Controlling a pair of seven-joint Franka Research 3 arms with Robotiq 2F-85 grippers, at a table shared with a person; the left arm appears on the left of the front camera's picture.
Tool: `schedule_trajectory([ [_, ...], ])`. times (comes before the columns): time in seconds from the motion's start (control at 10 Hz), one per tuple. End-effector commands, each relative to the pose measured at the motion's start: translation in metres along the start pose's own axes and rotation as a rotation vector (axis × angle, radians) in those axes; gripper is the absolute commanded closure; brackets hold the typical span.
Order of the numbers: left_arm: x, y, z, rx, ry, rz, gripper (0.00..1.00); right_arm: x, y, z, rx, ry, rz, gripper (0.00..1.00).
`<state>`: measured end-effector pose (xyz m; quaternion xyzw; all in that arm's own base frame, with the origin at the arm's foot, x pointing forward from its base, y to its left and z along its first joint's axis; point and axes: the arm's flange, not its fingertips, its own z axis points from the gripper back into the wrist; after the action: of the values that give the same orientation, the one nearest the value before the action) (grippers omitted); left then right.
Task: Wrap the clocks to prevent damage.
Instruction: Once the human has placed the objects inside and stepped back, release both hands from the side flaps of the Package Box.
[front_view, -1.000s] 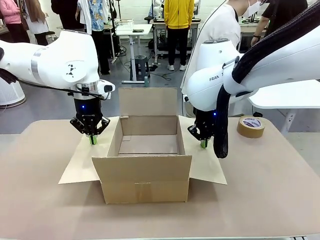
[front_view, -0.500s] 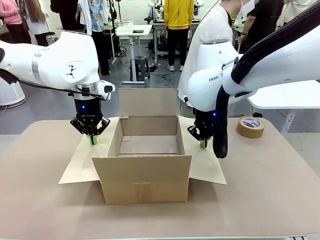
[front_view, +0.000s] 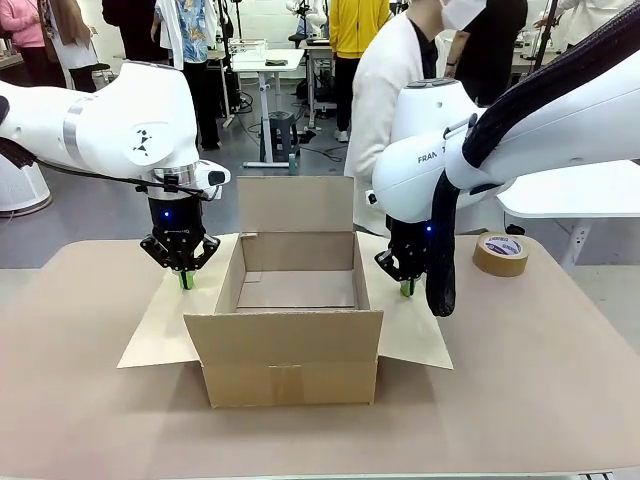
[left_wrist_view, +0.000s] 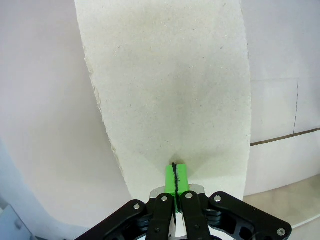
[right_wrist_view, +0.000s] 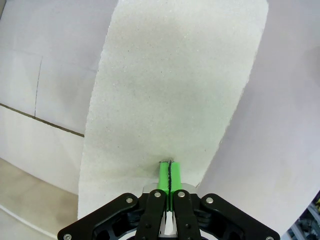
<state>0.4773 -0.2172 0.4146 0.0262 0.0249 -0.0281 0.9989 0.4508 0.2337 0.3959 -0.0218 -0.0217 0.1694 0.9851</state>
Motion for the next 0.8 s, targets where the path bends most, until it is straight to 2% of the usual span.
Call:
schedule_trajectory([
  [0.0, -0.0003, 0.0006, -0.0008, 0.008, 0.001, -0.003, 1.00, -0.0001, -0.0002, -0.0008, -0.002, 0.000, 0.001, 0.99],
  [0.7, -0.0003, 0.0006, -0.0008, 0.008, 0.001, -0.003, 1.00, -0.0001, -0.0002, -0.0008, -0.002, 0.000, 0.001, 0.99],
])
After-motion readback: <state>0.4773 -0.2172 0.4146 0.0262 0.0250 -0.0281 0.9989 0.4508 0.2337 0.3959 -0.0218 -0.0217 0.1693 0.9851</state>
